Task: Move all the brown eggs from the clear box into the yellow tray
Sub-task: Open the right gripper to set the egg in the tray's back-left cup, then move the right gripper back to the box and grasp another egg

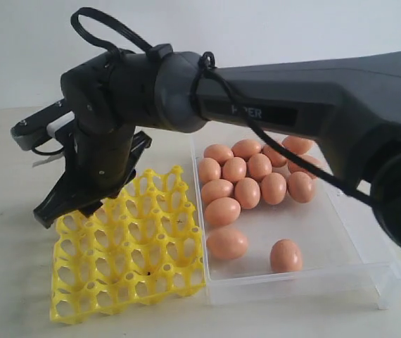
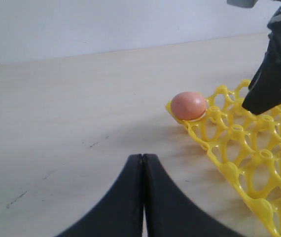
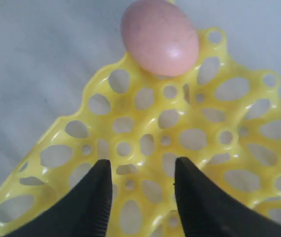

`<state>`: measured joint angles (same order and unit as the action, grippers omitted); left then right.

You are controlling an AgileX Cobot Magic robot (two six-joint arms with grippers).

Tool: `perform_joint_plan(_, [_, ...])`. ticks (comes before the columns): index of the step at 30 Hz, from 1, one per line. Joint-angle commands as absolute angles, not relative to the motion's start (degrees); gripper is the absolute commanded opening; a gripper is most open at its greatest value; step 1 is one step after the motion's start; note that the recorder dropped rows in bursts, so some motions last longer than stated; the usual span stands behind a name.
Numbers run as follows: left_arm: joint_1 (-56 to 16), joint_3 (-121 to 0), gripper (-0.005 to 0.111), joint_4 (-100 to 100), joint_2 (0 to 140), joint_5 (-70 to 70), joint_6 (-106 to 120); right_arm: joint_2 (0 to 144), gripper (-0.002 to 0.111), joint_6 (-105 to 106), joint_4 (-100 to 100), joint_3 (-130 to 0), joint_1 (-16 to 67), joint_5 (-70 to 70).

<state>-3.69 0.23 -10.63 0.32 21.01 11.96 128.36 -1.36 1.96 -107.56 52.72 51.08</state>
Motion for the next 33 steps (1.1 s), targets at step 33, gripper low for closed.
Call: perform_joint_plan(33, [-3.9,0.0,0.000,-10.7,0.0,20.5,11.9,103.1,0.051,-3.5,-9.5,-70.5,29.2,54.6])
